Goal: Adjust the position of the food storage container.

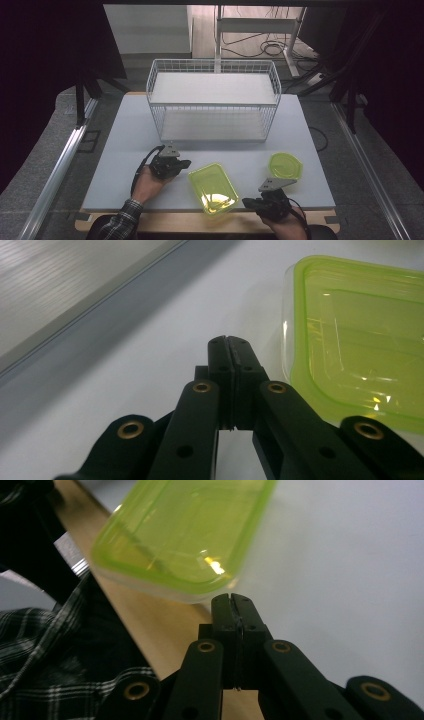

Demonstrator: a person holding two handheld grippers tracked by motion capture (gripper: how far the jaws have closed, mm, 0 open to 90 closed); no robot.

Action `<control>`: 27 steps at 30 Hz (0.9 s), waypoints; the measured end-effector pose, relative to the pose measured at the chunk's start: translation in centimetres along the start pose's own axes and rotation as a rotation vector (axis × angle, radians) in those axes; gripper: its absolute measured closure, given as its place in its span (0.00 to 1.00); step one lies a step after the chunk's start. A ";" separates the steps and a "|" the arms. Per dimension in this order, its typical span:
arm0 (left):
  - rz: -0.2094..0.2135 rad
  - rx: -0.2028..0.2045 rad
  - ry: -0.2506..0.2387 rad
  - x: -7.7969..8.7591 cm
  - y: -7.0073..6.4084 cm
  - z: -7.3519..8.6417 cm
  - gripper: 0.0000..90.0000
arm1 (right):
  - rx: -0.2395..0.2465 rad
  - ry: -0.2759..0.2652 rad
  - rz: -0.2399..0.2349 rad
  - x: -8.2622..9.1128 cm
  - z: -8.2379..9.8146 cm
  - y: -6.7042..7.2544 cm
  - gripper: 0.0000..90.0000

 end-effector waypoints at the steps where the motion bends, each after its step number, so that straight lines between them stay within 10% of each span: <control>1: 0.004 -0.001 0.001 -0.1 0.0 0.0 1.00 | -0.001 0.010 -0.012 -0.2 0.1 0.3 0.99; 10: 0.048 -0.003 0.031 -0.5 -0.9 0.2 1.00 | -0.007 0.069 -0.072 -2.3 0.4 1.2 0.99; 27: 0.050 0.015 0.061 1.2 -1.7 1.7 0.99 | -0.096 0.061 0.057 -2.5 -2.3 -3.7 0.99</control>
Point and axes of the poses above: each handheld gripper's, and its own axes: x roughly backward along the jaws, z roughly out of its underside, y roughly to its left, the point moved 6 cm from there along -x, roughly forward along the jaws, and after that the axes turned 11 degrees about -z, right-handed, at the moved point
